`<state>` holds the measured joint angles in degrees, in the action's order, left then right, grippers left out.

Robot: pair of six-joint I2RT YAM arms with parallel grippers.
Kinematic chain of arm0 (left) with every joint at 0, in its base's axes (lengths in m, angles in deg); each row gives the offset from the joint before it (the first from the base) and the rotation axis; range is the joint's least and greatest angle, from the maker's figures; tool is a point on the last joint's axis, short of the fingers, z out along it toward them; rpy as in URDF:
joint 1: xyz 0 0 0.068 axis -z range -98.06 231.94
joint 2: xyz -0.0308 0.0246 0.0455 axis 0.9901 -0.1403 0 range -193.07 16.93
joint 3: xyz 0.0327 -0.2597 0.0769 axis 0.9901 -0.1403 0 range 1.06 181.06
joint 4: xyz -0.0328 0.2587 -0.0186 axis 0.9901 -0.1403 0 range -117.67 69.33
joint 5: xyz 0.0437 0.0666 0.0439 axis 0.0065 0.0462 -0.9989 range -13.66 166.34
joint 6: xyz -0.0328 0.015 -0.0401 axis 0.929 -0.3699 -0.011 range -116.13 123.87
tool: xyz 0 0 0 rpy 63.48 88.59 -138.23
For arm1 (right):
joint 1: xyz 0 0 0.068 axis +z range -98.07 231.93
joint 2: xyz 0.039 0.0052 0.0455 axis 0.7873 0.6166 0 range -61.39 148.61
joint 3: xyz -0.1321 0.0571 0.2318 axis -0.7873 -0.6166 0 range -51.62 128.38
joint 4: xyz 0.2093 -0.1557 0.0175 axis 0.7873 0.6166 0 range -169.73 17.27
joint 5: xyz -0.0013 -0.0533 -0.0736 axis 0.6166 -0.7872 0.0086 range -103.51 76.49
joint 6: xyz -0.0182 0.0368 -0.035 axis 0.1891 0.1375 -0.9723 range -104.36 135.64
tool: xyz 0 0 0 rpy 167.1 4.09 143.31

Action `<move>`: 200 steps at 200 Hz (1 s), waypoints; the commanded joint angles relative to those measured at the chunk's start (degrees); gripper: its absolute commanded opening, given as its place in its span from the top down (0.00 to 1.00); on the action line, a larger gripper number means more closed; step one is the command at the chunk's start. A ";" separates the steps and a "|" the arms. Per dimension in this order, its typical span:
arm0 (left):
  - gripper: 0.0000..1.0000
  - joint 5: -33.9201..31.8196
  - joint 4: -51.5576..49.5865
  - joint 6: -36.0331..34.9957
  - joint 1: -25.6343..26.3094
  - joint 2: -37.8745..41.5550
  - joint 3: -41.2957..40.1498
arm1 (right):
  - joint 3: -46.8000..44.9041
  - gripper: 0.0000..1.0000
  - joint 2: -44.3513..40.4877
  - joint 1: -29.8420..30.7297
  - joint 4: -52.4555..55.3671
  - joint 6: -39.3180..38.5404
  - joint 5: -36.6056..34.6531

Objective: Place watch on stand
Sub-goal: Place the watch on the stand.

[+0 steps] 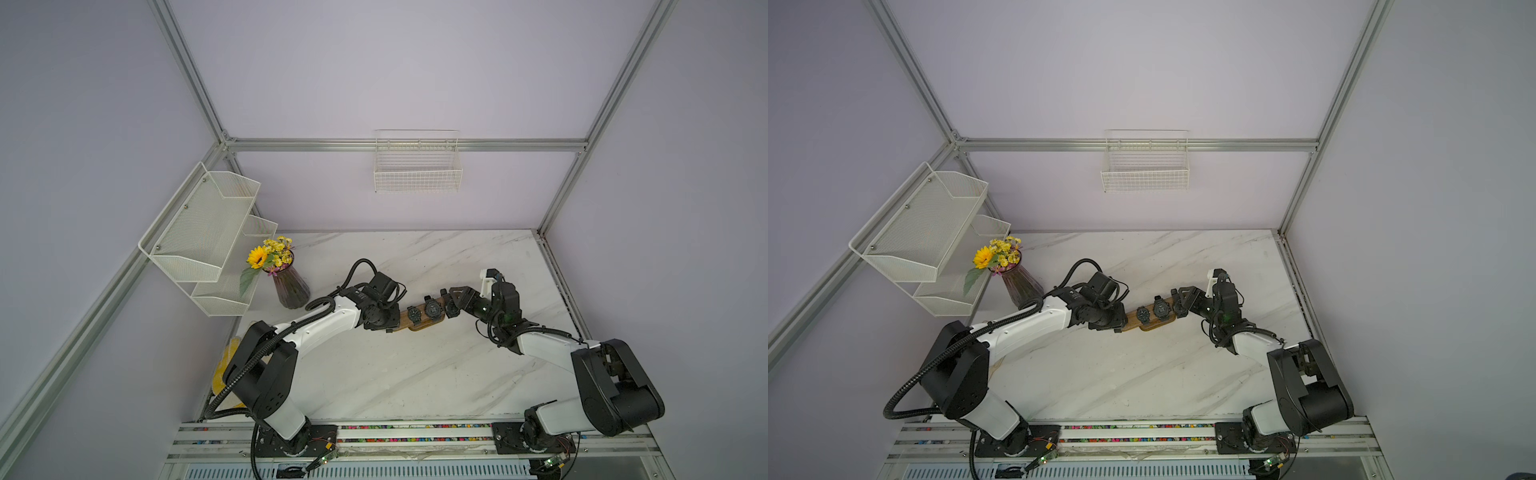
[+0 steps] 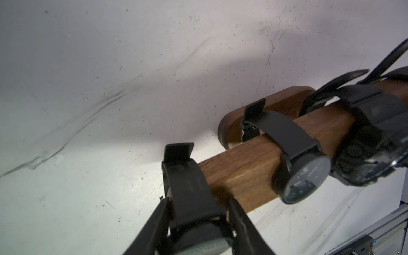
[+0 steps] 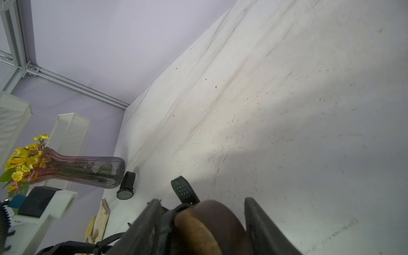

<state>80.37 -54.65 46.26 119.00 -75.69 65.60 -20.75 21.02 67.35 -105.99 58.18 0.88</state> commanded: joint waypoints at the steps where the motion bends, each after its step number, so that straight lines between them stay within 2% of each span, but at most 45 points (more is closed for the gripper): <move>1: 0.57 3.26 5.54 0.06 0.75 1.47 1.92 | -2.87 0.48 0.67 2.70 2.23 3.77 0.72; 23: 0.56 2.95 5.83 0.37 0.80 1.89 1.53 | -3.63 0.53 0.26 2.62 1.93 5.96 -0.22; 81: 0.53 3.52 6.36 1.04 1.07 2.27 1.50 | -5.96 0.54 -3.57 3.35 3.29 8.09 -3.06; 131: 0.56 3.98 7.06 2.23 2.44 2.66 1.51 | -6.84 0.53 -3.62 3.53 4.64 8.95 -4.96; 179: 0.50 2.85 7.21 2.61 2.57 4.01 -0.89 | -6.62 0.56 -2.07 3.51 4.78 9.93 -5.66; 200: 0.50 2.11 7.35 2.87 2.57 4.93 -1.54 | -6.77 0.56 -2.05 3.57 5.40 9.85 -6.37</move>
<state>78.89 -53.29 47.83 119.74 -74.38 64.90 -26.06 17.44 68.99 -106.72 69.05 -5.19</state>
